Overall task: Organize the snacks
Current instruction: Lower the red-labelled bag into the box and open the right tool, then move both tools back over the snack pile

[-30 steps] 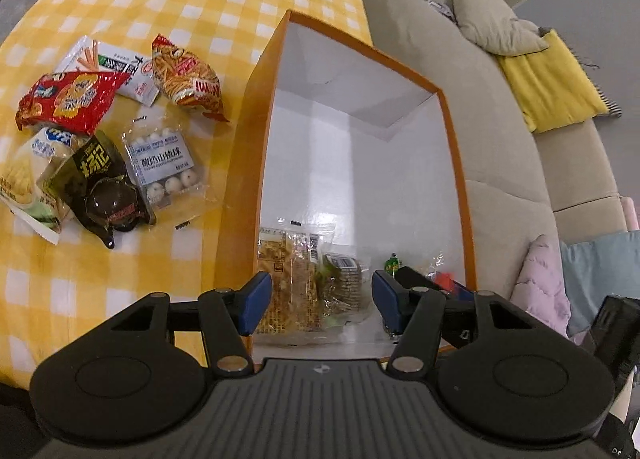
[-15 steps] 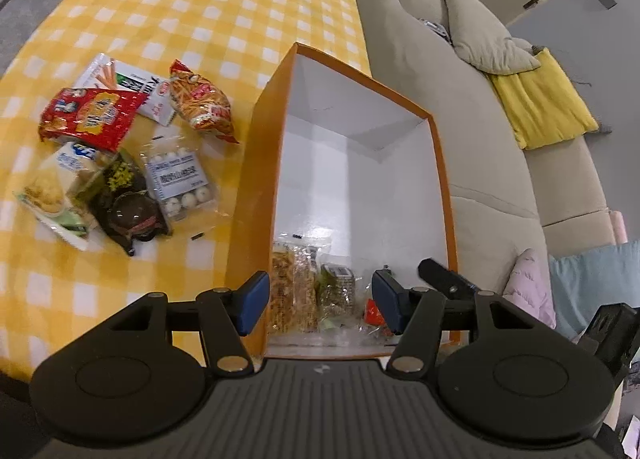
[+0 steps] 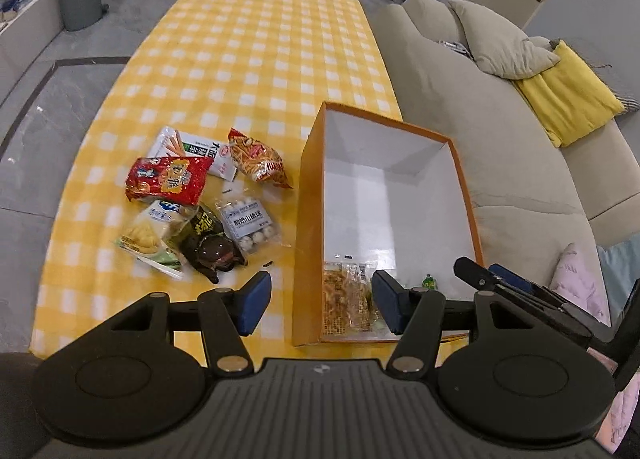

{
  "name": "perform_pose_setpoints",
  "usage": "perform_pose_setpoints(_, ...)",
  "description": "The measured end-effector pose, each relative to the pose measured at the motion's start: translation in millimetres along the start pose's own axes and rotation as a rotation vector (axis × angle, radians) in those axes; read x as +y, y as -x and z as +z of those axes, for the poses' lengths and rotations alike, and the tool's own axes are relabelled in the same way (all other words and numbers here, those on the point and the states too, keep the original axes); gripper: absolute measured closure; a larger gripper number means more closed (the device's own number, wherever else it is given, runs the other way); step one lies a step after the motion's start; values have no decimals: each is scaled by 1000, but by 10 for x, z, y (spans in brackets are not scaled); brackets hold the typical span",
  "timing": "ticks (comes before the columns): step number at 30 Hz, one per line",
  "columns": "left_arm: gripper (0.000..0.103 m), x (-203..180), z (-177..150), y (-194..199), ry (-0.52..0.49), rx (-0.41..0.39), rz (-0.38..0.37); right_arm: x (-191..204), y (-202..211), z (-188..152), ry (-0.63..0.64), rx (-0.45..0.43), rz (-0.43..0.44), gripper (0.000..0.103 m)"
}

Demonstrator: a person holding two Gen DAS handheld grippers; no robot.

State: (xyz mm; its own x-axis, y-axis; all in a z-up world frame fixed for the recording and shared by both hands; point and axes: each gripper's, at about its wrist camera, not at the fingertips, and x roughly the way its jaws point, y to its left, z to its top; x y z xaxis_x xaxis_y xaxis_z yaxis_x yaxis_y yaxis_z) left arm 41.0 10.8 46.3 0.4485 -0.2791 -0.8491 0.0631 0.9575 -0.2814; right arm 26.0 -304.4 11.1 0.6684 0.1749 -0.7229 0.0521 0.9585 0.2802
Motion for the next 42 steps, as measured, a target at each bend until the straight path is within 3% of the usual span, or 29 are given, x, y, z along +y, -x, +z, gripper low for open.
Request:
perform_pose_setpoints(9, 35, 220, -47, 211, -26, -79, 104, 515, 178, 21, 119, -49, 43, 34)
perform_pose_setpoints(12, 35, 499, -70, 255, 61, -111, 149, 716, 174, 8, 132, -77, 66, 34)
perform_pose_setpoints(17, 35, 894, -114, 313, 105, -150, 201, 1133, 162, -48, 189, -176, 88, 34)
perform_pose_setpoints(24, 35, 1457, -205, 269, 199, -171, 182, 1746, -61, -281, 358, -191, 171, 35)
perform_pose_setpoints(30, 33, 1777, -276, 177, 240, -212, 138, 2165, -433, -608, 463, -126, 225, 40)
perform_pose_setpoints(34, 32, 1906, -290, -5, 222, -213, 65, 2326, -725, -823, 561, -94, 161, 44)
perform_pose_setpoints(38, 32, 1989, -244, -183, 195, -226, 52, 2283, -946, -975, 614, -62, 115, 44)
perform_pose_setpoints(42, 32, 2039, -174, -329, 215, -228, -32, 2281, -1169, -1099, 640, -31, 83, 46)
